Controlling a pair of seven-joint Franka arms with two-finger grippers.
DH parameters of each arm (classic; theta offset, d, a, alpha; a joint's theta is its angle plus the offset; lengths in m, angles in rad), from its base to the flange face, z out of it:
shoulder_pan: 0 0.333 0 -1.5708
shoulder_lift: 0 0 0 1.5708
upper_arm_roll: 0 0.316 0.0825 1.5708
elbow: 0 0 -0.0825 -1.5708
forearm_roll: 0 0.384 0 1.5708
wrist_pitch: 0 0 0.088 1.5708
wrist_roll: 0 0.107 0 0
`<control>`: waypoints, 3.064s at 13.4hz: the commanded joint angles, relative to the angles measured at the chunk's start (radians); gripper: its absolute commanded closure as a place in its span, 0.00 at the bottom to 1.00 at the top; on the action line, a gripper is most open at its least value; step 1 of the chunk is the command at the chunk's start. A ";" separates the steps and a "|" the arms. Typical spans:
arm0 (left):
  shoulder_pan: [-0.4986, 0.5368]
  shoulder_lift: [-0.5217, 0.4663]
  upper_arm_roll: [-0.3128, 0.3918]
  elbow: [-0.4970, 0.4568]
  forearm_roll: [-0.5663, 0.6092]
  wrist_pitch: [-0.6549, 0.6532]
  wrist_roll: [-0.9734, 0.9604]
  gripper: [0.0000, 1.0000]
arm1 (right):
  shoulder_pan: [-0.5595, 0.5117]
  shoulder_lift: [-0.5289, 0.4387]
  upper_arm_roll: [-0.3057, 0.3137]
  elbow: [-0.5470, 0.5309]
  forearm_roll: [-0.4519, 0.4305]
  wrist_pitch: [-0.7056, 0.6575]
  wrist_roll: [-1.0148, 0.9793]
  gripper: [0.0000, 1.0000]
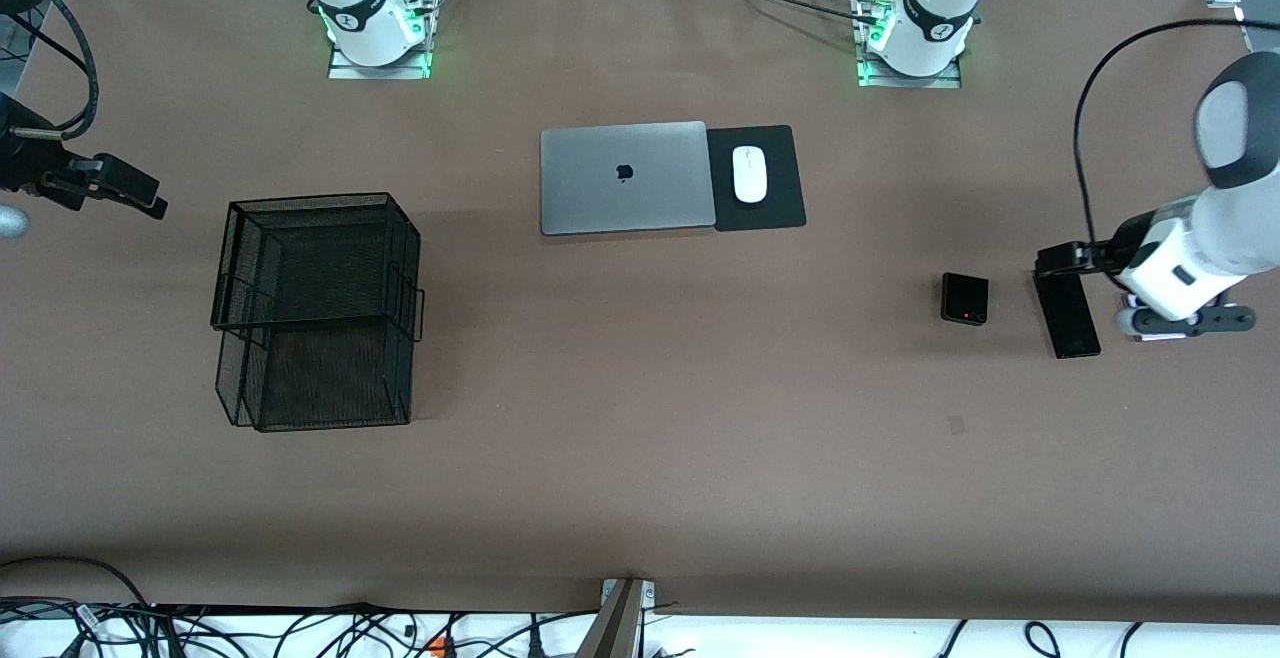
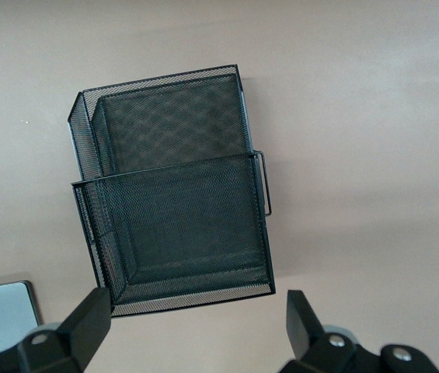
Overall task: Place phones with both arms
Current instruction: 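Lower the left gripper and grasp the small black flip phone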
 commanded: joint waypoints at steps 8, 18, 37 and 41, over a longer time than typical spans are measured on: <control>0.000 -0.017 -0.029 -0.439 0.033 0.508 0.060 0.00 | 0.005 -0.007 -0.004 0.009 0.009 -0.005 0.016 0.00; 0.065 0.150 -0.031 -0.526 0.034 0.779 0.169 0.00 | 0.005 -0.007 -0.004 0.008 0.009 -0.005 0.016 0.00; 0.065 0.201 -0.031 -0.511 0.034 0.834 0.207 0.67 | 0.005 -0.006 -0.004 0.008 0.009 -0.005 0.016 0.00; 0.051 0.184 -0.130 -0.343 0.030 0.671 0.158 0.65 | 0.005 -0.006 -0.004 0.008 0.009 -0.005 0.016 0.00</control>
